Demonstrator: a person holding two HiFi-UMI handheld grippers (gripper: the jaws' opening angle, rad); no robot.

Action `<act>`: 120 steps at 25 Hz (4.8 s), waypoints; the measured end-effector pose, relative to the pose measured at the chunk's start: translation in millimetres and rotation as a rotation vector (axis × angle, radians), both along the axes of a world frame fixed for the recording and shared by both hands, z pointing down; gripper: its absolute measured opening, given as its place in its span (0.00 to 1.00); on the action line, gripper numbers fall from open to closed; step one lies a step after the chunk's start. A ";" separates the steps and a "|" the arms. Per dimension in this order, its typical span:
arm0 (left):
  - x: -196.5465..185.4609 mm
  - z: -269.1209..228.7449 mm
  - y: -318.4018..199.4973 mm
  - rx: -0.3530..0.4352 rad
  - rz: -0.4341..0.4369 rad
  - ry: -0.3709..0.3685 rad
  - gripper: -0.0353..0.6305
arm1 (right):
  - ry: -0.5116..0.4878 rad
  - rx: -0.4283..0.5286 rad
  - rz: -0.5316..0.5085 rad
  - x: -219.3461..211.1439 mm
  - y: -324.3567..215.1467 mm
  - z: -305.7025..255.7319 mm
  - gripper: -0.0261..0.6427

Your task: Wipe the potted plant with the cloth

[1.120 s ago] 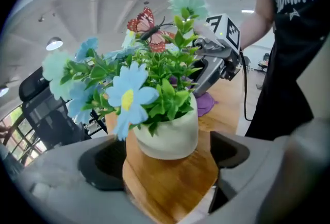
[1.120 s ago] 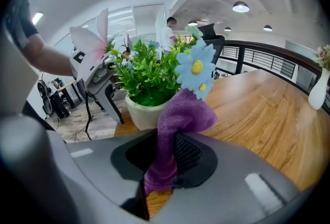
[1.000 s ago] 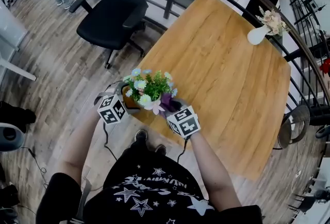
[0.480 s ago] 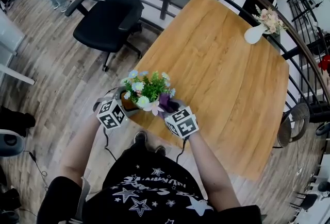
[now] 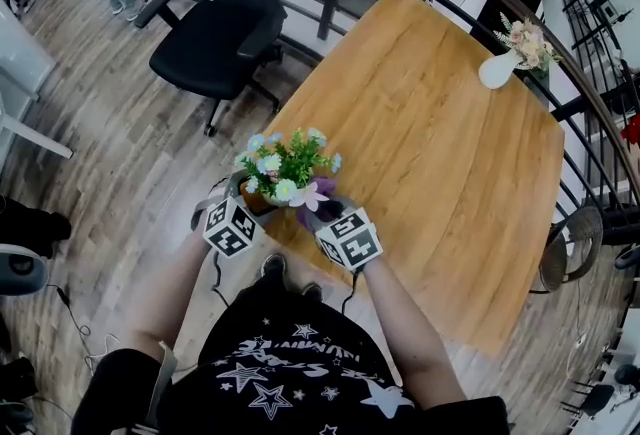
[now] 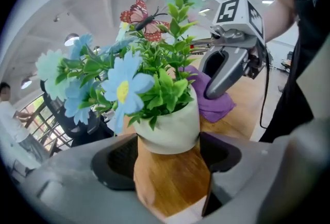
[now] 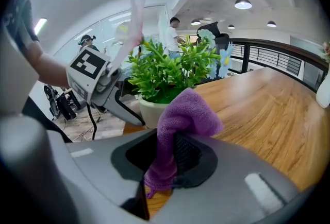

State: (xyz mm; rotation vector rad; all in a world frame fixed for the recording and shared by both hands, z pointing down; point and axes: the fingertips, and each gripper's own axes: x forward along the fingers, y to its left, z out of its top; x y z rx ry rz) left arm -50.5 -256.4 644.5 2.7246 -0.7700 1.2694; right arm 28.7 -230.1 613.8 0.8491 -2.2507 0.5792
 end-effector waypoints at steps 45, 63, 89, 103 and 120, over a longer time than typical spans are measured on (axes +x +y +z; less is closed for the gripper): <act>-3.7 -30.9 52.6 0.006 -0.450 0.109 0.61 | -0.053 0.088 -0.045 5.0 57.9 -36.9 0.16; 32.9 -96.8 143.4 0.112 -0.507 0.316 0.40 | -0.176 0.204 0.039 61.5 116.7 -50.1 0.16; -11.0 -126.0 332.8 0.113 -0.278 0.427 0.29 | -0.226 0.297 0.398 45.4 318.2 -83.6 0.16; -37.0 -156.2 411.2 0.151 -0.227 0.507 0.06 | -0.203 0.365 0.502 28.0 409.5 -118.0 0.16; -15.4 -165.3 470.4 0.142 -0.233 0.516 0.06 | -0.202 0.354 0.477 42.0 467.9 -123.7 0.16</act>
